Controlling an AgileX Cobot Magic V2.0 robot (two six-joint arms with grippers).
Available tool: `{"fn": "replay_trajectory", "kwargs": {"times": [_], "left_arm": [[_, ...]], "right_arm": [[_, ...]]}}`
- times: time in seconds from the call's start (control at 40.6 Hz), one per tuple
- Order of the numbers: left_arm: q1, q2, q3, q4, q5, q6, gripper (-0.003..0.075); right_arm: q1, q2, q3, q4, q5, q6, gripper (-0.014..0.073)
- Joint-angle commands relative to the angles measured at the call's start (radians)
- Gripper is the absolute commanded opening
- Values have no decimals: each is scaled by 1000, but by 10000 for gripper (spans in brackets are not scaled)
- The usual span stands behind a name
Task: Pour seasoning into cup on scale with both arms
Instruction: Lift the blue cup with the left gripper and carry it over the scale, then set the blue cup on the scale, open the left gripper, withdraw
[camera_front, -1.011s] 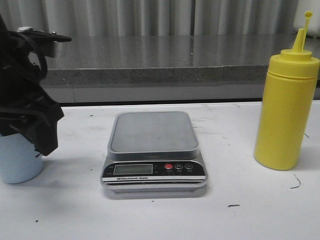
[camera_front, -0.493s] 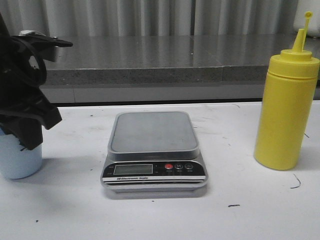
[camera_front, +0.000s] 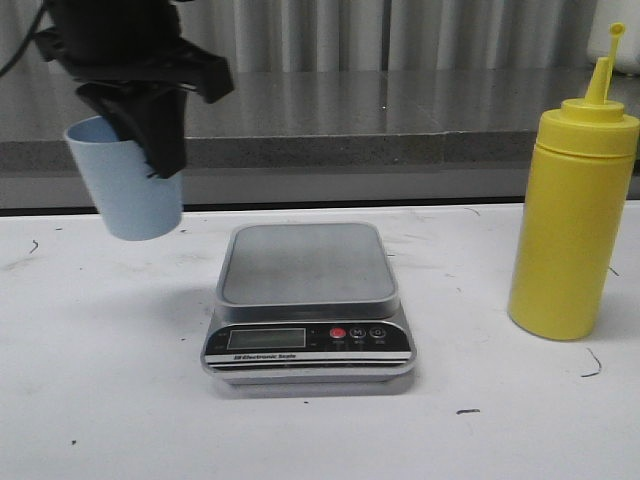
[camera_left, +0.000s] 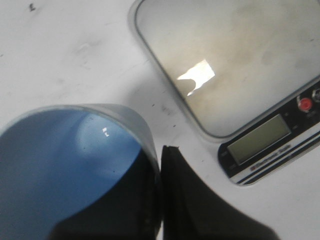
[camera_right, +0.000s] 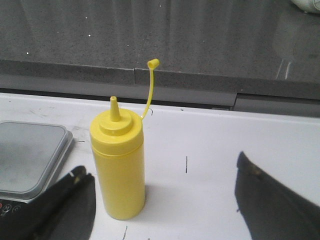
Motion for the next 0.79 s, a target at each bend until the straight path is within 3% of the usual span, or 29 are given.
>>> {"fn": "replay_trajectory", "kwargs": {"times": [0.0, 0.37, 0.764], "left_arm": [[-48, 28, -129, -18, 33, -9, -20], [-147, 207, -348, -18, 71, -9, -20], [-153, 244, -380, -24, 71, -9, -18]], "right_arm": [[-5, 13, -36, 3, -73, -8, 591], [-5, 13, -36, 3, -73, -8, 591], [-5, 13, -36, 3, -73, -8, 591]]}}
